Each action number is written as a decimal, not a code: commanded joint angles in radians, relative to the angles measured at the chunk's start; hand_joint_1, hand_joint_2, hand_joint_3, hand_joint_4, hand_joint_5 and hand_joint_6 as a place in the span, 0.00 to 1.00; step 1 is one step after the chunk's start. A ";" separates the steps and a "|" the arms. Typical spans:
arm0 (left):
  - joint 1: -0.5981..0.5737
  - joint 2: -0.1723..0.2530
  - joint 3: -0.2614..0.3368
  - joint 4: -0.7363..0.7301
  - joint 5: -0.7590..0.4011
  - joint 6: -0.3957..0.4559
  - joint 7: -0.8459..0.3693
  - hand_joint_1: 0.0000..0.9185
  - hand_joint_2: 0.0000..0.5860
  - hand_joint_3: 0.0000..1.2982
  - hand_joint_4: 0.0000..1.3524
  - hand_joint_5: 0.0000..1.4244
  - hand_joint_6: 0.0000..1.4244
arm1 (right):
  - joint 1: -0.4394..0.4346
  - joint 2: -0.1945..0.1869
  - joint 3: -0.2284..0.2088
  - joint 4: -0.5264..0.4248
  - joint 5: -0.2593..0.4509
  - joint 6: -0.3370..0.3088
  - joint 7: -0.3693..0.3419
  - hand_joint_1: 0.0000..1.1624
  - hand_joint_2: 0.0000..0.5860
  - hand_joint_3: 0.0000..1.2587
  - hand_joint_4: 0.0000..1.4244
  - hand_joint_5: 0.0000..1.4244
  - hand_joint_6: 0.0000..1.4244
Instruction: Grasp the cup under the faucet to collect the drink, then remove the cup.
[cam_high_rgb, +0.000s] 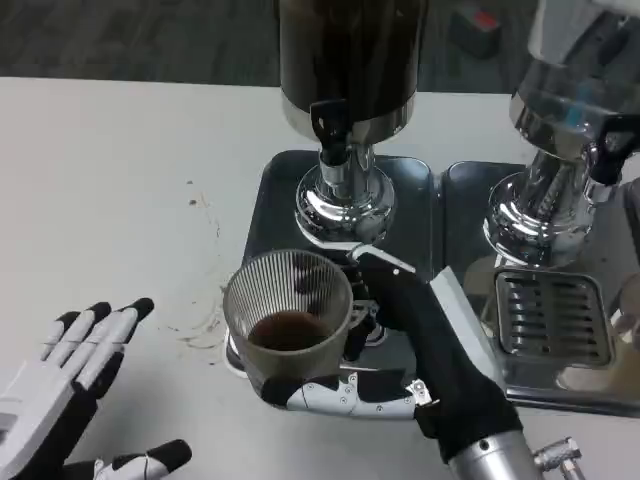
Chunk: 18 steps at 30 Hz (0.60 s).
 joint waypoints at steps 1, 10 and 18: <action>-0.005 -0.007 -0.015 -0.001 -0.010 -0.005 -0.007 0.00 0.23 0.00 0.00 0.00 0.00 | -0.002 0.011 0.003 -0.029 0.003 -0.010 -0.012 0.94 0.39 0.37 0.42 0.53 0.68; -0.012 -0.012 -0.017 0.006 -0.028 -0.013 -0.008 0.00 0.23 0.00 0.00 0.00 0.00 | -0.006 0.016 0.002 -0.025 0.004 -0.006 -0.015 0.93 0.39 0.37 0.43 0.53 0.68; -0.020 -0.013 -0.028 0.004 -0.032 -0.016 -0.009 0.00 0.23 0.00 0.00 0.00 0.00 | -0.004 0.017 0.001 -0.029 0.002 -0.003 -0.018 0.92 0.38 0.37 0.43 0.53 0.69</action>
